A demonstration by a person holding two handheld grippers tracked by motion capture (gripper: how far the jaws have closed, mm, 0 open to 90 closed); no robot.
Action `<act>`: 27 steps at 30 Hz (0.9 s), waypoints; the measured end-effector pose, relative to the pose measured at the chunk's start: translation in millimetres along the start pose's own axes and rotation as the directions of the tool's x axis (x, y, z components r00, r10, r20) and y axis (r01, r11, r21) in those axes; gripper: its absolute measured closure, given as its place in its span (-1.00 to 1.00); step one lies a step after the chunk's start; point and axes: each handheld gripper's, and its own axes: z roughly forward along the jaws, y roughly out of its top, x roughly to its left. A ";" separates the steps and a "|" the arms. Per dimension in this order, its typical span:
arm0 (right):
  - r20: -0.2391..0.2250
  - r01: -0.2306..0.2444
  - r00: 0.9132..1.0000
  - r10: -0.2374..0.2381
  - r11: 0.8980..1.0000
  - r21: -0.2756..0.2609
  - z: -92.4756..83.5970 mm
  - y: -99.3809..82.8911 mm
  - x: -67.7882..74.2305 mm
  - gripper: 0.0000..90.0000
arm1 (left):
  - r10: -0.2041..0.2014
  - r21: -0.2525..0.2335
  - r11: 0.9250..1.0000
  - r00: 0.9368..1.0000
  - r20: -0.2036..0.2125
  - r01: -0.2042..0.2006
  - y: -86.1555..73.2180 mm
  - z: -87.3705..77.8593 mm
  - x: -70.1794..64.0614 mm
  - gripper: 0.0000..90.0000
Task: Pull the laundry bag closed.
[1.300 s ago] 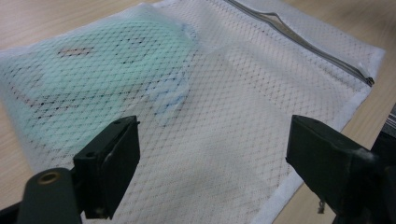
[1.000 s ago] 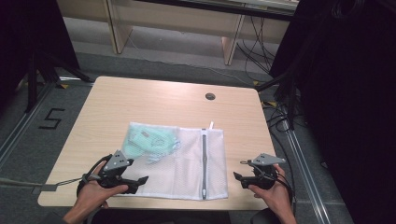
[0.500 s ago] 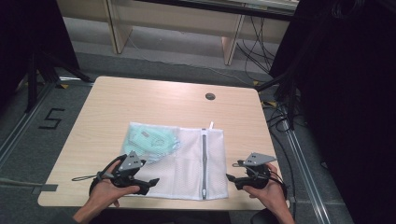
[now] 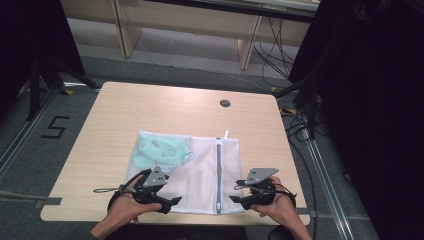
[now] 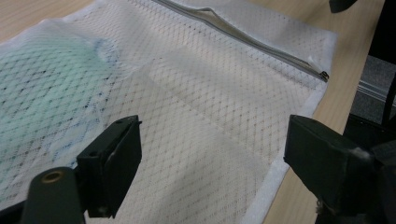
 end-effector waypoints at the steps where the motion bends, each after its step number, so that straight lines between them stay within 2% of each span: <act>1: -0.018 0.006 1.000 -0.006 1.000 0.002 2.9 1.6 3.0 -0.04 | -0.002 -0.004 1.000 1.000 0.009 0.002 0.1 1.5 -0.3 -0.59; 2: -0.043 0.026 0.999 -0.026 1.000 0.005 5.7 3.7 4.8 -0.03 | 0.010 -0.003 1.000 1.000 0.008 -0.010 0.8 2.1 -0.6 -0.59; 3: -0.061 0.036 0.998 -0.035 0.999 0.013 8.3 5.7 7.1 -0.02 | -0.001 0.001 1.000 1.000 0.009 0.001 1.0 2.9 -1.9 -0.59; 4: -0.085 0.049 0.995 -0.048 0.999 0.015 11.2 7.6 8.8 -0.01 | 0.027 0.002 1.000 1.000 0.013 -0.027 1.8 3.5 -1.1 -0.59; 5: -0.094 0.070 0.993 -0.068 0.997 0.018 13.5 9.3 10.0 0.00 | 0.005 -0.002 1.000 1.000 0.017 -0.005 1.4 5.1 -2.7 -0.59; 7: -0.114 0.088 0.990 -0.083 0.996 0.035 18.4 12.5 12.6 0.03 | 0.025 0.003 1.000 0.999 0.024 -0.025 2.4 6.5 -2.8 -0.59; 8: -0.117 0.095 0.989 -0.089 0.995 0.043 20.2 13.6 13.7 0.04 | -0.004 -0.006 1.000 1.000 0.025 0.004 2.1 8.4 -4.9 -0.59; 9: -0.111 0.111 0.988 -0.105 0.993 0.045 21.7 14.9 14.5 0.04 | 0.028 0.004 1.000 0.999 0.024 -0.028 3.0 8.1 -3.6 -0.59; 10: -0.127 0.099 0.988 -0.092 0.994 0.052 23.3 15.6 15.5 0.05 | 0.038 0.009 0.999 0.999 0.027 -0.038 3.7 8.6 -3.3 -0.59; 11: -0.134 0.101 0.987 -0.093 0.994 0.052 25.5 16.3 15.0 0.06 | 0.004 0.001 1.000 1.000 0.029 -0.004 3.1 10.8 -5.8 -0.59; 12: -0.144 0.092 0.986 -0.083 0.994 0.056 26.9 16.7 16.4 0.08 | 0.004 0.001 1.000 1.000 0.029 -0.004 3.1 10.8 -5.8 -0.59; 14: -0.152 0.102 0.984 -0.090 0.992 0.071 28.4 17.4 17.1 0.13 | 0.006 -0.001 1.000 0.999 0.039 -0.006 3.7 12.9 -7.7 -0.59; 16: -0.165 0.111 0.982 -0.096 0.990 0.083 29.7 18.3 19.5 0.16 | 0.026 0.016 1.000 0.999 0.045 -0.026 4.2 15.0 -9.0 -0.59; 19: -0.180 0.145 0.975 -0.129 0.986 0.080 32.6 19.7 21.7 0.22 | 0.023 0.017 1.000 0.999 0.049 -0.024 4.9 17.2 -10.1 -0.59; 20: -0.190 0.136 0.975 -0.116 0.987 0.091 33.0 19.6 22.9 0.25 | 0.021 0.016 1.000 0.998 0.053 -0.022 5.1 17.7 -10.4 -0.59; 25: -0.198 0.162 0.971 -0.137 0.980 0.116 37.0 20.0 24.0 0.35 | 0.029 0.022 0.999 0.998 0.050 -0.030 5.1 18.8 -9.7 -0.59; 27: -0.201 0.171 0.969 -0.145 0.978 0.123 38.0 20.3 24.0 0.38 | 0.014 0.006 1.000 0.998 0.054 -0.014 5.2 19.2 -10.6 -0.59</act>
